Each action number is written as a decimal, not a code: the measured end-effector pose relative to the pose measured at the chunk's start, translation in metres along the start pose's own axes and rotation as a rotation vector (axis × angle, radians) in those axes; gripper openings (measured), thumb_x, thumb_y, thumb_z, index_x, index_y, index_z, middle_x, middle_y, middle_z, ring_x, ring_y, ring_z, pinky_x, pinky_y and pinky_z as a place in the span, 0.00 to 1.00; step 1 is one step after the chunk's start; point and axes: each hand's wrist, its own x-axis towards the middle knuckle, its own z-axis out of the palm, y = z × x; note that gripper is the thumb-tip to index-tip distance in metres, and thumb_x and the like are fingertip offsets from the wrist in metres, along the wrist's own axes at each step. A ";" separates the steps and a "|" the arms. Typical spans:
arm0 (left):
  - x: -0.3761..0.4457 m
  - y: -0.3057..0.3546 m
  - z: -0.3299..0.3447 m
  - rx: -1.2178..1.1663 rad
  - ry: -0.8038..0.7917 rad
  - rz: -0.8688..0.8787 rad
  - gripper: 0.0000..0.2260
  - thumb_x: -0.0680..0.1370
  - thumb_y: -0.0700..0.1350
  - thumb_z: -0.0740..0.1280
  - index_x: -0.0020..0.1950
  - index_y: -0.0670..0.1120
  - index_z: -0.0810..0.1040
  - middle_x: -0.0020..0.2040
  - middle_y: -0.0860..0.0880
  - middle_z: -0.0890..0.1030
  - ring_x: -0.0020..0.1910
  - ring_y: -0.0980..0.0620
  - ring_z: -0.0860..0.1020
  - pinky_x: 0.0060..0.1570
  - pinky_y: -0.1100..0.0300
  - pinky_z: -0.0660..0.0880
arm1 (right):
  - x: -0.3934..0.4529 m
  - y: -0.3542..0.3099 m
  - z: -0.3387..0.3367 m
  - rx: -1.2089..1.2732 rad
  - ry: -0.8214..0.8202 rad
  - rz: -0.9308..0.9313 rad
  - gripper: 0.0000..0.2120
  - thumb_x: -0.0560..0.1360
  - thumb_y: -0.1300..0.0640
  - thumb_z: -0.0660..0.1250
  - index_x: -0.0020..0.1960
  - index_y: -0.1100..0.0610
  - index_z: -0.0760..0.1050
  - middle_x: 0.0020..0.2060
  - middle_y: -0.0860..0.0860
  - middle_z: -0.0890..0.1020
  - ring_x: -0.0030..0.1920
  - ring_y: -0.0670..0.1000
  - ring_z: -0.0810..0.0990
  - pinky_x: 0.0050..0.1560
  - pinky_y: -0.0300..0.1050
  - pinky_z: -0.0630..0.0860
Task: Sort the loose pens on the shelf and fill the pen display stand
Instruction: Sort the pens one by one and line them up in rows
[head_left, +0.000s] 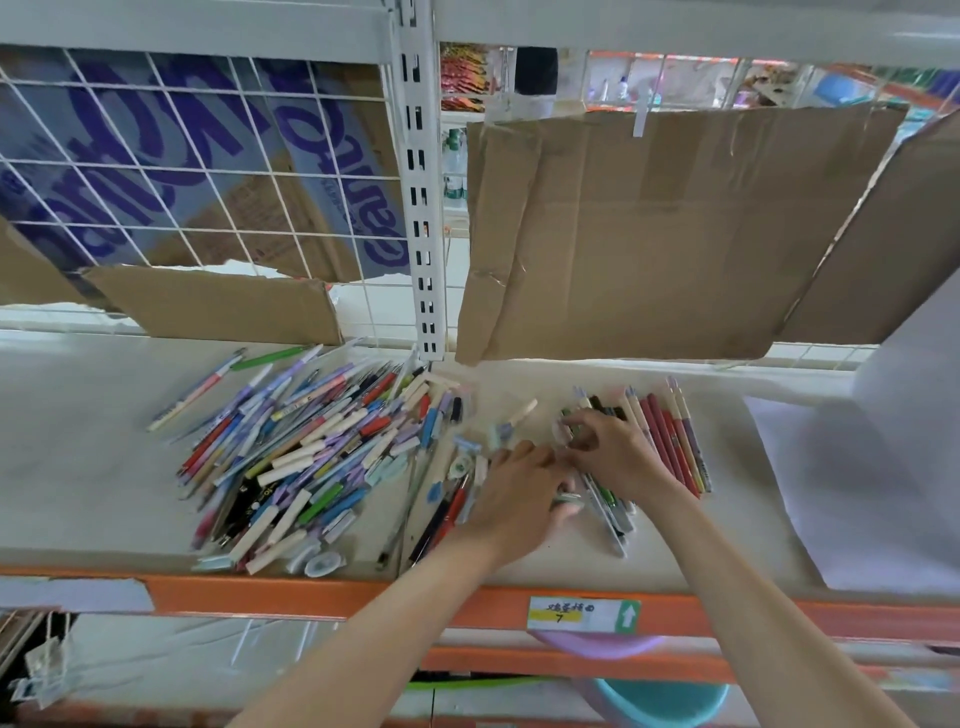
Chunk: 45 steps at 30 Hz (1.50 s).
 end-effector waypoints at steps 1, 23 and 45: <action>-0.001 -0.002 -0.001 0.005 0.015 0.005 0.10 0.77 0.50 0.64 0.54 0.48 0.77 0.54 0.50 0.76 0.58 0.49 0.68 0.59 0.54 0.61 | -0.001 -0.002 0.001 -0.027 0.003 -0.030 0.18 0.72 0.60 0.71 0.61 0.56 0.75 0.39 0.46 0.78 0.40 0.46 0.74 0.36 0.24 0.67; -0.084 -0.091 -0.065 -0.122 0.268 -0.335 0.03 0.75 0.40 0.69 0.47 0.42 0.80 0.47 0.47 0.77 0.49 0.48 0.75 0.50 0.55 0.71 | -0.011 -0.043 0.033 -0.018 -0.110 -0.336 0.03 0.73 0.60 0.69 0.47 0.57 0.79 0.40 0.48 0.77 0.39 0.44 0.76 0.45 0.40 0.73; -0.106 -0.098 -0.052 -0.005 0.153 -0.376 0.14 0.74 0.52 0.69 0.53 0.45 0.76 0.54 0.51 0.69 0.55 0.51 0.68 0.51 0.58 0.67 | -0.014 -0.061 0.059 -0.025 -0.005 -0.353 0.05 0.71 0.69 0.66 0.45 0.63 0.79 0.40 0.54 0.76 0.38 0.53 0.74 0.40 0.38 0.68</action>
